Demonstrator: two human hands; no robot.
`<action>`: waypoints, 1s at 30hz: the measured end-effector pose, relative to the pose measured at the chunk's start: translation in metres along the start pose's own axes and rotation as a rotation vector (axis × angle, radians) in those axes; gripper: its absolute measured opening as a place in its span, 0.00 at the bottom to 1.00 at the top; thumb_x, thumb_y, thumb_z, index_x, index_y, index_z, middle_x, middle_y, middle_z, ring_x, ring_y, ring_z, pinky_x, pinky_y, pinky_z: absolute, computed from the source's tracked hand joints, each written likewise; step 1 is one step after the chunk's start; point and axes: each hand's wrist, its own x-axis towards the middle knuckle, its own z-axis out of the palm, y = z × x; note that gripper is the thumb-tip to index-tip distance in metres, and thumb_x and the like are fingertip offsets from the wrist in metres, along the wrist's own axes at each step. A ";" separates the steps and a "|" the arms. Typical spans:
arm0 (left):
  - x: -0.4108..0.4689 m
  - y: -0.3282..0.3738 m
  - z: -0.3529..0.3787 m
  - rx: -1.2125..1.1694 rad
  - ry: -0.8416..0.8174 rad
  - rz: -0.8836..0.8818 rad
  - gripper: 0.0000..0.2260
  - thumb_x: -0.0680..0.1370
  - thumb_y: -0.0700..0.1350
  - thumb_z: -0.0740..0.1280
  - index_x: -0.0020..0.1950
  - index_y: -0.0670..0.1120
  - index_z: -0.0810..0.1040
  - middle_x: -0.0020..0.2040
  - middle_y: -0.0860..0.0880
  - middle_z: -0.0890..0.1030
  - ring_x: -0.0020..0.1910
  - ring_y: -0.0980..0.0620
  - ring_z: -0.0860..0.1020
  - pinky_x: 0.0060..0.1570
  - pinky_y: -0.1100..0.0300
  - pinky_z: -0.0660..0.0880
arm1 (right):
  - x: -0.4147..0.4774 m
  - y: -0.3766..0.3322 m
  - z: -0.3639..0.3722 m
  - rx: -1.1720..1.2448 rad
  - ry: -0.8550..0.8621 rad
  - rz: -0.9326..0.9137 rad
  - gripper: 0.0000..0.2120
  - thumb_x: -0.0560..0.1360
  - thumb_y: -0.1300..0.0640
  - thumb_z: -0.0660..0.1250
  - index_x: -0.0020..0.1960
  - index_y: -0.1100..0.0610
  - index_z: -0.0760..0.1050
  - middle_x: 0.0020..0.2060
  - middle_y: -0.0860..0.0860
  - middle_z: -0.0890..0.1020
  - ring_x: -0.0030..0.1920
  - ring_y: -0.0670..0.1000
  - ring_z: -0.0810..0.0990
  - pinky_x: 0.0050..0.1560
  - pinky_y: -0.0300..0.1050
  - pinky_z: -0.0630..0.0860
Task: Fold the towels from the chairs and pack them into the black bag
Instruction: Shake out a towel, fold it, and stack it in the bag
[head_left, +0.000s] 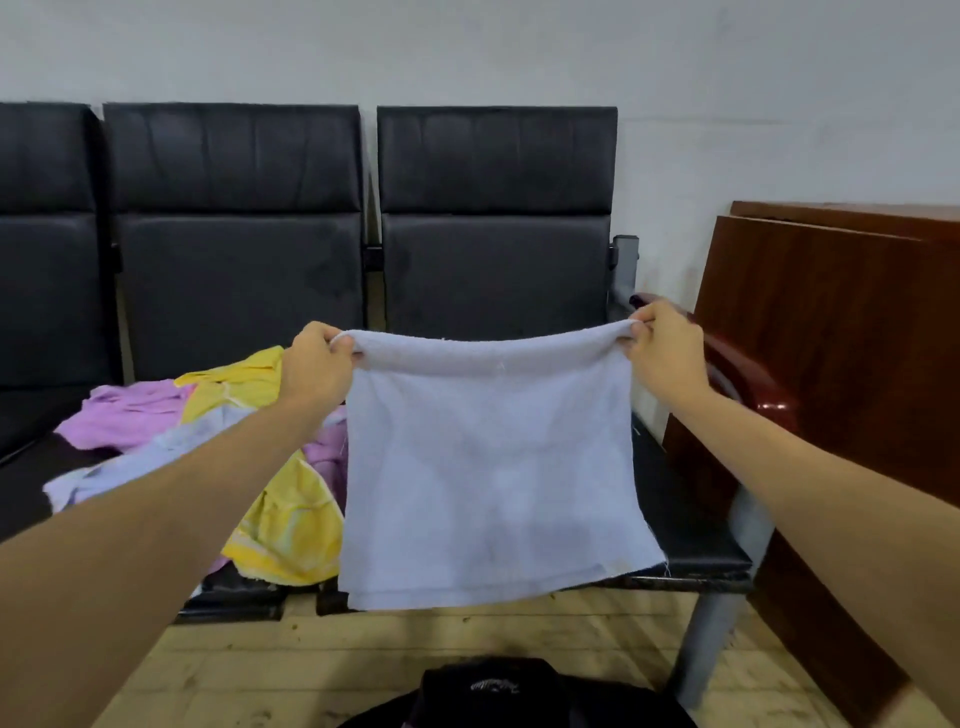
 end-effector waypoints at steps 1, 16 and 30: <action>-0.008 -0.012 0.009 0.014 -0.029 -0.006 0.06 0.80 0.42 0.60 0.51 0.41 0.74 0.48 0.45 0.78 0.48 0.46 0.76 0.46 0.54 0.72 | -0.007 0.010 0.010 0.017 -0.038 0.007 0.09 0.81 0.60 0.60 0.55 0.64 0.74 0.47 0.57 0.79 0.46 0.51 0.77 0.49 0.37 0.73; -0.106 -0.144 0.060 0.308 -0.606 0.310 0.10 0.78 0.36 0.62 0.59 0.42 0.70 0.58 0.51 0.71 0.55 0.51 0.72 0.55 0.65 0.65 | -0.106 0.128 0.074 -0.296 -0.522 -0.066 0.13 0.79 0.64 0.62 0.62 0.56 0.76 0.51 0.56 0.83 0.48 0.56 0.81 0.52 0.50 0.79; -0.087 -0.129 0.041 0.357 -0.217 0.408 0.06 0.80 0.38 0.62 0.50 0.40 0.78 0.42 0.47 0.77 0.40 0.50 0.71 0.38 0.62 0.59 | -0.097 0.121 0.071 -0.196 -0.251 -0.098 0.14 0.79 0.65 0.62 0.63 0.64 0.77 0.59 0.59 0.81 0.57 0.57 0.80 0.58 0.42 0.71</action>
